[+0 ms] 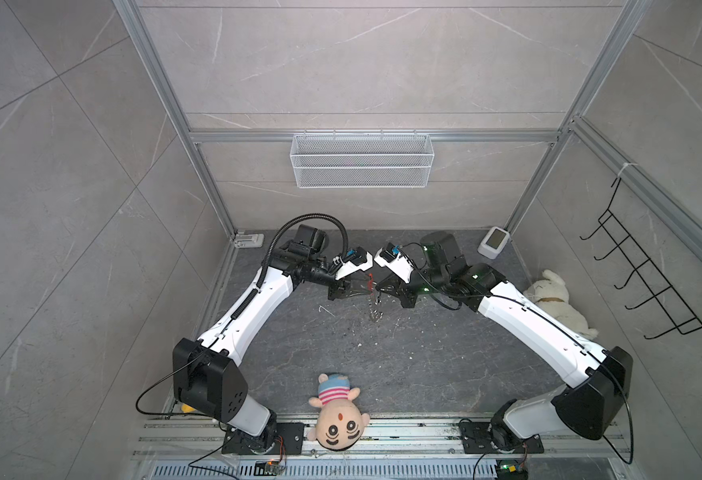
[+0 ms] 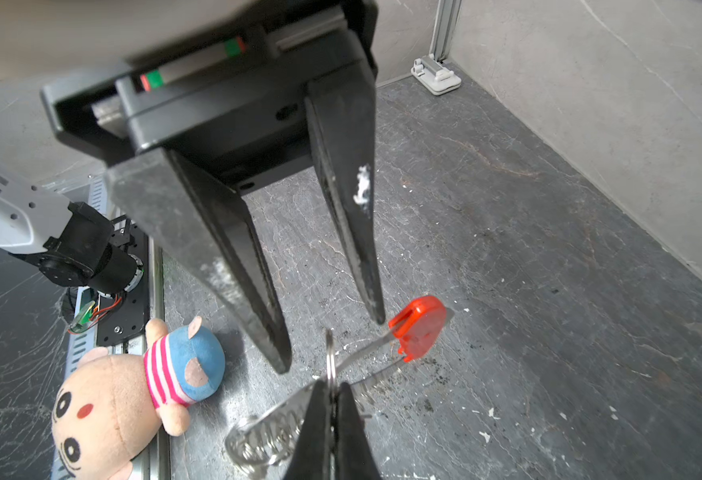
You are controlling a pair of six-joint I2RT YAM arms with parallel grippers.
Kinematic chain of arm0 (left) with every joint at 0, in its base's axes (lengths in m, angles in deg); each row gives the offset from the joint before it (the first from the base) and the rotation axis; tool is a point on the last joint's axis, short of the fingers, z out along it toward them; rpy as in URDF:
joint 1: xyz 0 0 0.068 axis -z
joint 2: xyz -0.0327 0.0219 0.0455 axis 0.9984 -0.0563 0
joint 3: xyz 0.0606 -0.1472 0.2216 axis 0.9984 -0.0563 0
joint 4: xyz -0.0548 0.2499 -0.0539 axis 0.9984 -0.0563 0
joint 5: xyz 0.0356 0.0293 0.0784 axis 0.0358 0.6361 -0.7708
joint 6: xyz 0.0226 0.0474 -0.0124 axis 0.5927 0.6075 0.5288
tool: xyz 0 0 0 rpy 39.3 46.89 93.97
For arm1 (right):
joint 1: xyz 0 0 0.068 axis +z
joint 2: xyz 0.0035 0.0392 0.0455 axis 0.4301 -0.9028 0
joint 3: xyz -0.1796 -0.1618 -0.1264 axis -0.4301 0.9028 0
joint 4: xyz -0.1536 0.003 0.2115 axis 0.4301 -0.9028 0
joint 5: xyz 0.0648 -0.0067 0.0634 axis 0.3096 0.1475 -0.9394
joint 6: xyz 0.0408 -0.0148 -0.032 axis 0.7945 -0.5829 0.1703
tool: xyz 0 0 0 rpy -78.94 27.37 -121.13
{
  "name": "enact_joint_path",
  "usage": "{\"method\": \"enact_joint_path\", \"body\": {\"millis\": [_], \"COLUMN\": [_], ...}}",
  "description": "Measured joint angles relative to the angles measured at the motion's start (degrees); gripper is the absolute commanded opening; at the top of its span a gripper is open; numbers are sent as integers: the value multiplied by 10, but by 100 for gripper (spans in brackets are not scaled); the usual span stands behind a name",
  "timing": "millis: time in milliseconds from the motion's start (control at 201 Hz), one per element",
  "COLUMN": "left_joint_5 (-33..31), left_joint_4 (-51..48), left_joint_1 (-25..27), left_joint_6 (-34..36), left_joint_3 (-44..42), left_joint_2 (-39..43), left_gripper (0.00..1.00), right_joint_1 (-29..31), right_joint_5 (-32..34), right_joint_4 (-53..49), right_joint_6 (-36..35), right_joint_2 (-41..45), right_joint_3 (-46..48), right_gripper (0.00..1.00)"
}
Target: Put the keys on the keyring
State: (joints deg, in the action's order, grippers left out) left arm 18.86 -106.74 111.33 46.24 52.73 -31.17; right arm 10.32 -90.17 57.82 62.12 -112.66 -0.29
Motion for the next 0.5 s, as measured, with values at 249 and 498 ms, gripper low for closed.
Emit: {"method": "enact_joint_path", "body": {"millis": [249, 498], "left_joint_5": [12, 30], "left_joint_4": [-1, -1], "left_joint_1": [0, 1], "left_joint_6": [2, 1], "left_joint_3": [1, 1], "left_joint_2": [-1, -7], "left_gripper": [26, 24], "right_joint_1": [12, 14], "right_joint_5": [0, 2], "right_joint_4": [-11, -13], "right_joint_6": [-2, -2], "right_joint_2": [-3, -10], "right_joint_3": [-1, -7], "right_gripper": [0, 0]}}
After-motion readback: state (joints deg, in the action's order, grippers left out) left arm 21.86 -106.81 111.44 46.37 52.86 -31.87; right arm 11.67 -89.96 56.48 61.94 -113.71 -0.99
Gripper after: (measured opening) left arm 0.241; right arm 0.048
